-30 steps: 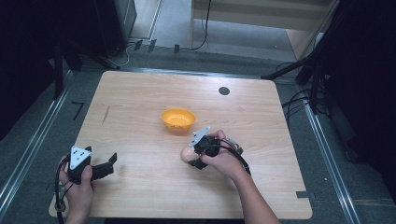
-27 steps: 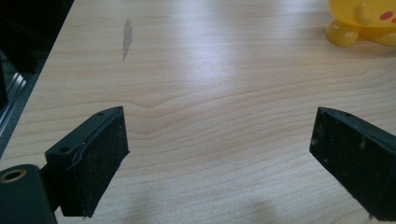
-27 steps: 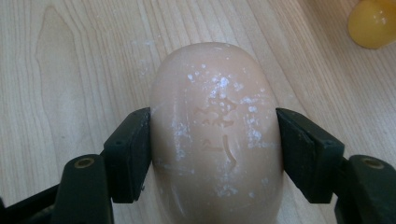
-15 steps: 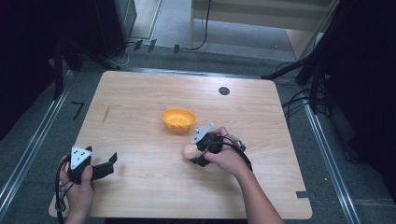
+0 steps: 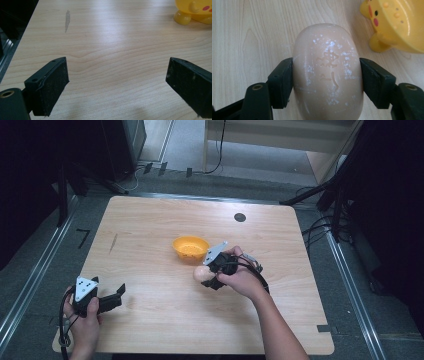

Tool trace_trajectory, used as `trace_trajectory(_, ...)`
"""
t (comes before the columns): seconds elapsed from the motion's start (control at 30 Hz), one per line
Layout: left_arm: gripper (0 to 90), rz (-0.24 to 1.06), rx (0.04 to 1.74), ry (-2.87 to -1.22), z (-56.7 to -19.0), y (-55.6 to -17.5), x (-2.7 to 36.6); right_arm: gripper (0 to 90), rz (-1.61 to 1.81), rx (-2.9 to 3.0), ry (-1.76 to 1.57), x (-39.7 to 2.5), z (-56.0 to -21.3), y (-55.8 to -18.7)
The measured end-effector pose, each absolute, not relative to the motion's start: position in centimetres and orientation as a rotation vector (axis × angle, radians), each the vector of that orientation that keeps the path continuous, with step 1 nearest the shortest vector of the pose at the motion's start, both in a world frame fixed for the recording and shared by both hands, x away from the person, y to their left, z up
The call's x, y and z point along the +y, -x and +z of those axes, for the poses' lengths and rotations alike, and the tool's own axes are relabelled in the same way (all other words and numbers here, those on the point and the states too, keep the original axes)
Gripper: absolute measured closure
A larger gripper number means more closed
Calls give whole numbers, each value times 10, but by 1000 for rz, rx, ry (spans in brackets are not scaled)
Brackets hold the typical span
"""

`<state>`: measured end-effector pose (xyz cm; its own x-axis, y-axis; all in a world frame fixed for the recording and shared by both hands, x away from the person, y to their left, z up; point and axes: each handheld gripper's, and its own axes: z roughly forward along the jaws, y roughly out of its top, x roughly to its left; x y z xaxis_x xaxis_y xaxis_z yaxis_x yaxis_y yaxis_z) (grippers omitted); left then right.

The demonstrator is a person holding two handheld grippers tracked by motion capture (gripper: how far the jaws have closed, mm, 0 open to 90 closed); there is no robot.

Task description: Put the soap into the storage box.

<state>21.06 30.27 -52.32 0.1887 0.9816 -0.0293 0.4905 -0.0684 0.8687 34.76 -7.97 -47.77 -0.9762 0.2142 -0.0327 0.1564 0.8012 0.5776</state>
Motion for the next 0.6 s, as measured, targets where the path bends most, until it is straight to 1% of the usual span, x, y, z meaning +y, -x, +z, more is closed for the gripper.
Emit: trace_trajectory(0.6,48,785,1409,-1676,-523,-210,303,326,907,2892,-255,-66,-459,-372)
